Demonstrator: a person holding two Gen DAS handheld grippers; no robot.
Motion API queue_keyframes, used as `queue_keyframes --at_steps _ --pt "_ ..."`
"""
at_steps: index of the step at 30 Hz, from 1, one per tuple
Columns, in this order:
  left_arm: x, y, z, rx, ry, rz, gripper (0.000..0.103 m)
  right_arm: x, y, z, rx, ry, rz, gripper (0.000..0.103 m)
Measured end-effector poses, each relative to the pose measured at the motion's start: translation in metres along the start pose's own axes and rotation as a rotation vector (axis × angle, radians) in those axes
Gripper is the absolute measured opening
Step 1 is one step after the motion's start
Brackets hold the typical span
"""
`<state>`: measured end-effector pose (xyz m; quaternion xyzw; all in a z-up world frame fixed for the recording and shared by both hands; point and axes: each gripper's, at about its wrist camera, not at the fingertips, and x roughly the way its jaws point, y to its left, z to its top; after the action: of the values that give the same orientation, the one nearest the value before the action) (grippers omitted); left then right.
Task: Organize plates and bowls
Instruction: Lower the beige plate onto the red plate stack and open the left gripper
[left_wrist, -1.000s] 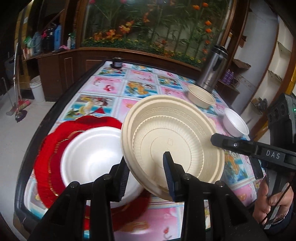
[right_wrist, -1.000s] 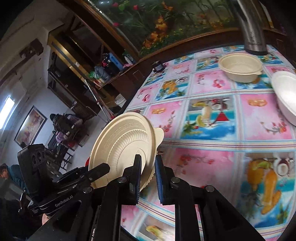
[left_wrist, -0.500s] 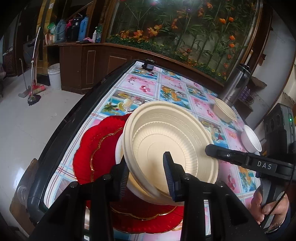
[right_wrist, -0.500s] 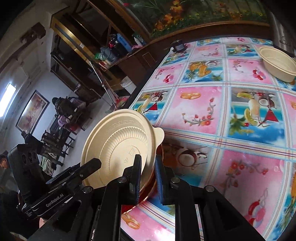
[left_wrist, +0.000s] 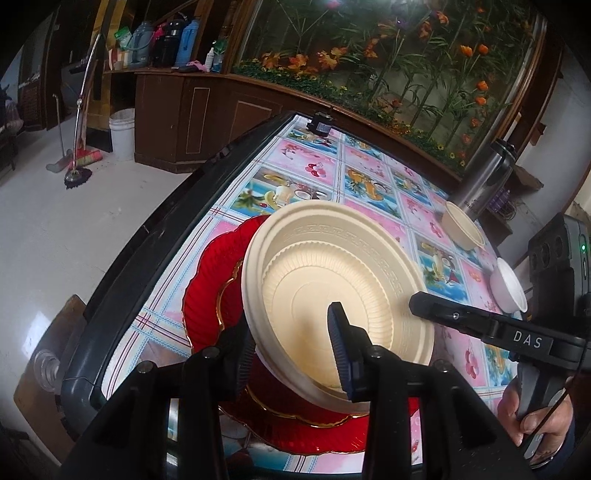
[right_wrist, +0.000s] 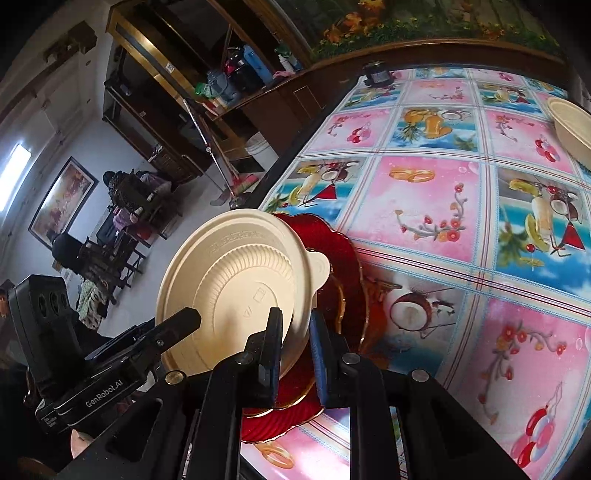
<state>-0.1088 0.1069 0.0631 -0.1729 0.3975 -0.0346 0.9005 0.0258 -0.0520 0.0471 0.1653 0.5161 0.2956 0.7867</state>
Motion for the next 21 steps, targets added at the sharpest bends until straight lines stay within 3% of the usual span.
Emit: queue_keyframes --at_steps 4,8,17,21 --pt "0.001 -0.001 0.001 -0.009 0.005 -0.017 0.041 -0.003 -0.003 0.0 0.013 0.002 0.019 0.019" --pt "-0.002 -0.005 0.002 -0.006 -0.011 -0.001 0.059 -0.01 -0.005 -0.001 0.023 -0.007 0.03 0.019" --pt "-0.024 -0.006 0.007 -0.021 -0.084 0.018 0.061 -0.037 -0.011 0.0 0.022 -0.055 0.047 0.021" --pt "-0.041 -0.025 0.011 0.043 -0.134 0.019 0.062 -0.061 -0.036 0.0 0.055 -0.098 0.02 0.021"
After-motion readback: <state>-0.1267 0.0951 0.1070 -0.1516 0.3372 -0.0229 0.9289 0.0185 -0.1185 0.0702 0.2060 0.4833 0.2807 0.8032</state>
